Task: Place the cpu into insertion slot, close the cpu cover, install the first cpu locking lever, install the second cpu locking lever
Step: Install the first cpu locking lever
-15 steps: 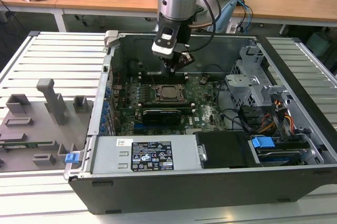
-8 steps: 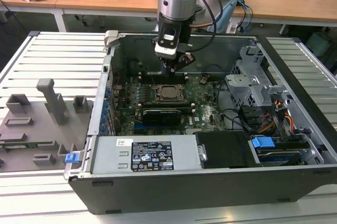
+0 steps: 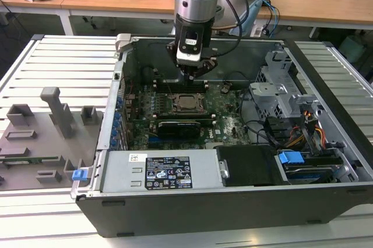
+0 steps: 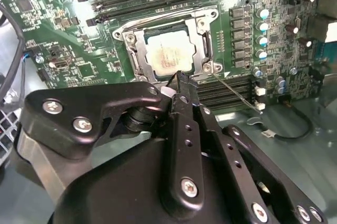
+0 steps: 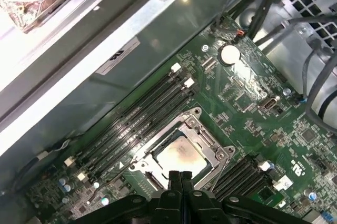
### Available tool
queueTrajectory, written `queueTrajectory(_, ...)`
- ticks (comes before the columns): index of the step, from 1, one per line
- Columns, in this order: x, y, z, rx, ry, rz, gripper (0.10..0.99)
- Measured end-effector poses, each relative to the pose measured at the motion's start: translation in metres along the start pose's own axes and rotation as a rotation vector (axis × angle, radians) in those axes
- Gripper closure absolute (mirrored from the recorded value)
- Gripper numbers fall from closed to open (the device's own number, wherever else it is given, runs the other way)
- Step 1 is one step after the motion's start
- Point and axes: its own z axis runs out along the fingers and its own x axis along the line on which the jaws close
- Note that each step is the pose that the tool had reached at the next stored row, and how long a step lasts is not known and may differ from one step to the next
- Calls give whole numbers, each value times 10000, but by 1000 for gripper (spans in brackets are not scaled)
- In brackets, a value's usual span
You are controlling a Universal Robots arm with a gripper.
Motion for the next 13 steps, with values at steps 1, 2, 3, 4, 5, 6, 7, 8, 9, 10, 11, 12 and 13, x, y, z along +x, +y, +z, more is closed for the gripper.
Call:
queueTrajectory(1, 0, 0, 0, 2, 2, -121, 980)
queueTrajectory(2, 0, 0, 0, 6, 4, -273, 980)
queueTrajectory(3, 0, 0, 1, 12, 9, -585, 980)
queueTrajectory(4, 0, 0, 3, 17, 14, -906, 980)
queueTrajectory(5, 0, 0, 5, 26, 21, -1310, 980)
queueTrajectory(6, 0, 0, 7, 34, 26, -1681, 980)
queueTrajectory(7, 0, 0, 8, 40, 31, -1992, 980)
queueTrajectory(8, 0, 0, 8, 47, 36, -2308, 980)
queueTrajectory(9, 0, 0, 9, 55, 43, -2770, 980)
queueTrajectory(10, 0, 0, 9, 64, 50, -3194, 980)
queueTrajectory(11, 0, 0, 10, 72, 57, -3605, 980)
queueTrajectory(12, 0, 0, 10, 76, 60, -3818, 980)
queueTrajectory(13, 0, 0, 10, 80, 62, -3956, 980)
